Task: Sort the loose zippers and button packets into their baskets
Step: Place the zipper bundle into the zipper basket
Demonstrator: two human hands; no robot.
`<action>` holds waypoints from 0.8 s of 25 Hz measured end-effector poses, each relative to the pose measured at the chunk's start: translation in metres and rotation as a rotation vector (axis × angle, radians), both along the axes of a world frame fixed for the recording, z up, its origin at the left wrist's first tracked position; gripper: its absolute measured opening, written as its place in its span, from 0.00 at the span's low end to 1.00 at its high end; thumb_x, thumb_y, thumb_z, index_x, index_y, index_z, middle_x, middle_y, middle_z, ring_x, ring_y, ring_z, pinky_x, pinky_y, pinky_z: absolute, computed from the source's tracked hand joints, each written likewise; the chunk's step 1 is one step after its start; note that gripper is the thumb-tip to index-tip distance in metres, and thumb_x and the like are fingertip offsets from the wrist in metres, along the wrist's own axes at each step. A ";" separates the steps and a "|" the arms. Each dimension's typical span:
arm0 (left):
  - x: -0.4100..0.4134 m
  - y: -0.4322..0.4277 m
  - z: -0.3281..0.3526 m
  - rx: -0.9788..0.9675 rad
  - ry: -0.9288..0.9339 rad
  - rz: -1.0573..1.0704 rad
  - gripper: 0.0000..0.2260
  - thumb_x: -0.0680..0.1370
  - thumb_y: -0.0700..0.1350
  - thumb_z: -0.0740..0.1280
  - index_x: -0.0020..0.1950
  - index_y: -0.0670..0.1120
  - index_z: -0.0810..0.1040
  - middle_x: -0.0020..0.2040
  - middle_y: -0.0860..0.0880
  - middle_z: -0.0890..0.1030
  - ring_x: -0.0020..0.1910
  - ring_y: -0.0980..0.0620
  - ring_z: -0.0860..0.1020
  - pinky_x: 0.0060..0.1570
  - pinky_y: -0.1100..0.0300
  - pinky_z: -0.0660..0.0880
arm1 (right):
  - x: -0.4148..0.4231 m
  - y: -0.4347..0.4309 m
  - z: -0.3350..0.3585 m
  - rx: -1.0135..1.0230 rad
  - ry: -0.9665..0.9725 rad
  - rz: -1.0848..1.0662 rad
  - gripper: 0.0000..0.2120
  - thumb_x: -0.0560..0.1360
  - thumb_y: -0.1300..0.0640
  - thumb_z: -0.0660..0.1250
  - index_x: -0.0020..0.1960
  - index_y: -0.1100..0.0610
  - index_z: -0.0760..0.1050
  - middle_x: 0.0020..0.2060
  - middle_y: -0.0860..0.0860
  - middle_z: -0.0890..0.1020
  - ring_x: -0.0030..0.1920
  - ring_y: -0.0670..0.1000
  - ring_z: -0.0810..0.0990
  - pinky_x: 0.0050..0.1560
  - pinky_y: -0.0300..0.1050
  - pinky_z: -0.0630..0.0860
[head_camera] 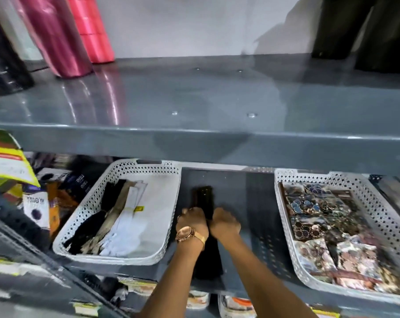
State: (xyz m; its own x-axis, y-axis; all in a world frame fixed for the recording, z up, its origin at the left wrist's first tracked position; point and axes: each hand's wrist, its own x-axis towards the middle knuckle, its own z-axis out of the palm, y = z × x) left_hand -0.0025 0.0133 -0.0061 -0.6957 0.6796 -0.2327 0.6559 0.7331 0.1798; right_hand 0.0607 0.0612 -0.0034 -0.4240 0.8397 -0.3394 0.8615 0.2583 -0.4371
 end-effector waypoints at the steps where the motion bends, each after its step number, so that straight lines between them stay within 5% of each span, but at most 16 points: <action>1: 0.001 -0.001 0.000 0.028 -0.018 -0.012 0.16 0.80 0.39 0.53 0.66 0.40 0.70 0.65 0.39 0.73 0.64 0.37 0.75 0.59 0.49 0.74 | 0.004 -0.001 -0.003 -0.015 0.033 -0.027 0.21 0.77 0.46 0.61 0.64 0.58 0.72 0.64 0.57 0.77 0.65 0.59 0.75 0.61 0.49 0.72; 6: 0.004 -0.014 0.021 0.280 -0.089 -0.112 0.24 0.77 0.42 0.60 0.72 0.46 0.59 0.62 0.39 0.77 0.59 0.35 0.78 0.55 0.45 0.75 | 0.028 0.003 -0.001 -0.011 0.308 -0.120 0.17 0.76 0.47 0.64 0.53 0.61 0.75 0.51 0.58 0.81 0.56 0.60 0.80 0.48 0.47 0.74; 8: -0.007 -0.023 0.042 0.458 -0.128 -0.126 0.29 0.76 0.40 0.61 0.75 0.50 0.56 0.62 0.41 0.77 0.58 0.36 0.79 0.55 0.46 0.76 | 0.033 0.007 0.017 0.030 0.471 -0.147 0.15 0.77 0.51 0.65 0.54 0.62 0.77 0.50 0.58 0.82 0.56 0.60 0.80 0.53 0.48 0.74; 10: -0.026 -0.032 0.064 0.654 -0.211 -0.135 0.28 0.75 0.38 0.60 0.74 0.50 0.59 0.61 0.41 0.78 0.56 0.37 0.79 0.54 0.47 0.76 | 0.030 0.004 0.042 -0.046 0.710 -0.195 0.14 0.76 0.54 0.68 0.58 0.60 0.76 0.53 0.59 0.82 0.56 0.58 0.81 0.57 0.48 0.75; 13: -0.066 -0.052 0.083 0.864 -0.270 -0.205 0.21 0.71 0.40 0.57 0.63 0.45 0.73 0.55 0.45 0.81 0.53 0.44 0.80 0.54 0.50 0.77 | 0.010 -0.012 0.075 -0.233 0.990 -0.101 0.14 0.76 0.61 0.68 0.61 0.55 0.72 0.49 0.58 0.81 0.51 0.54 0.81 0.49 0.43 0.77; 17: -0.129 -0.076 0.080 0.797 -0.301 -0.119 0.17 0.75 0.31 0.58 0.57 0.46 0.78 0.50 0.46 0.81 0.48 0.49 0.78 0.56 0.51 0.76 | -0.047 -0.037 0.089 -0.260 0.906 0.166 0.23 0.76 0.68 0.64 0.68 0.54 0.69 0.51 0.52 0.78 0.51 0.47 0.78 0.50 0.38 0.74; 20: -0.165 -0.083 0.050 0.615 -0.344 -0.070 0.21 0.74 0.28 0.58 0.51 0.52 0.78 0.57 0.42 0.80 0.56 0.43 0.79 0.61 0.49 0.75 | -0.095 -0.055 0.072 -0.145 0.557 0.285 0.25 0.73 0.66 0.62 0.69 0.54 0.68 0.64 0.55 0.75 0.62 0.55 0.76 0.61 0.43 0.73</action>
